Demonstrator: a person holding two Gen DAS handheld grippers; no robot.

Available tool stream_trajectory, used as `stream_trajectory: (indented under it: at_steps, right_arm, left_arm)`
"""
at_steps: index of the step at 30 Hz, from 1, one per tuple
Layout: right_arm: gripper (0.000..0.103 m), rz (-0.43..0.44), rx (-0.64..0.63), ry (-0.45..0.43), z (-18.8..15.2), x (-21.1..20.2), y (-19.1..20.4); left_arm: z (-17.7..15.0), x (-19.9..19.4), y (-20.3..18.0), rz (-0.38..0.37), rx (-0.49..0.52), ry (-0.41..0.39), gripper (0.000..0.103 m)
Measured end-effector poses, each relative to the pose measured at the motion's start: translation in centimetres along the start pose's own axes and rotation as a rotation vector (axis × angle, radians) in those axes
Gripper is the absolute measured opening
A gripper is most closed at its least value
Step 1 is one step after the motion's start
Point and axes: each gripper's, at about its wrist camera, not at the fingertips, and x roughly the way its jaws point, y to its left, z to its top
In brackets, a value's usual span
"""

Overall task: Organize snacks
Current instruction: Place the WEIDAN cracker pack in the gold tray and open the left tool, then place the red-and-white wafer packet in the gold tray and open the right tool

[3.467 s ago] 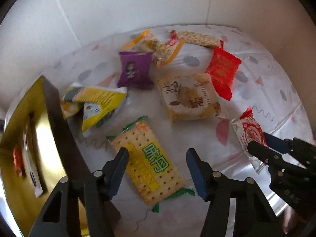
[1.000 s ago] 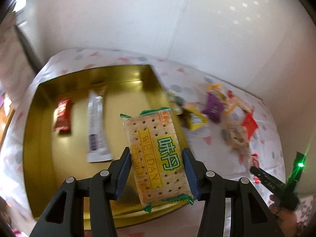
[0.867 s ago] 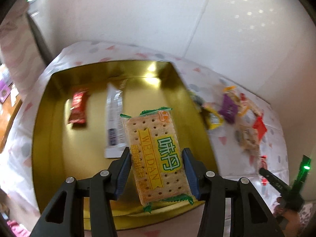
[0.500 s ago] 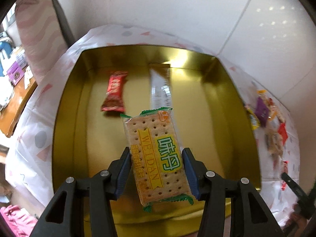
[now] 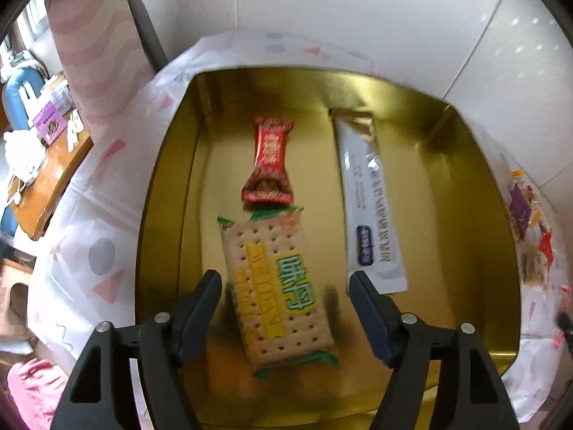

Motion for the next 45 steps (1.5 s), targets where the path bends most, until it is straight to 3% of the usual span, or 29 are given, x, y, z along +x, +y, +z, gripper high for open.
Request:
stream_trajectory:
  at_steps: [8,24,32,34,37,45]
  right_arm:
    - [0.027,0.078,-0.063,-0.014,1.0,-0.4,4.4]
    - [0.027,0.217,-0.241,0.013,2.5,1.5,14.3]
    - [0.027,0.247,-0.319,0.062,2.5,4.2,19.2]
    - [0.02,0.252,-0.338,0.071,2.9,5.1,20.4]
    - [0.02,0.245,-0.382,0.077,3.4,6.2,22.3]
    - [0.02,0.251,-0.422,0.104,4.1,7.9,24.4]
  left_arm:
    - [-0.5,-1.2,-2.2,-0.041,0.04,-0.018,0.071]
    - [-1.8,-2.9,-2.9,-0.073,0.111,-0.019,0.071]
    - [-2.2,-3.2,-3.2,-0.08,0.167,-0.016,0.071]
    - [-2.2,-3.4,-3.1,-0.079,0.173,-0.02,0.071]
    - [-2.1,-3.4,-2.7,-0.084,0.168,-0.019,0.071]
    - [-1.8,-3.3,-1.9,-0.089,0.151,-0.016,0.071]
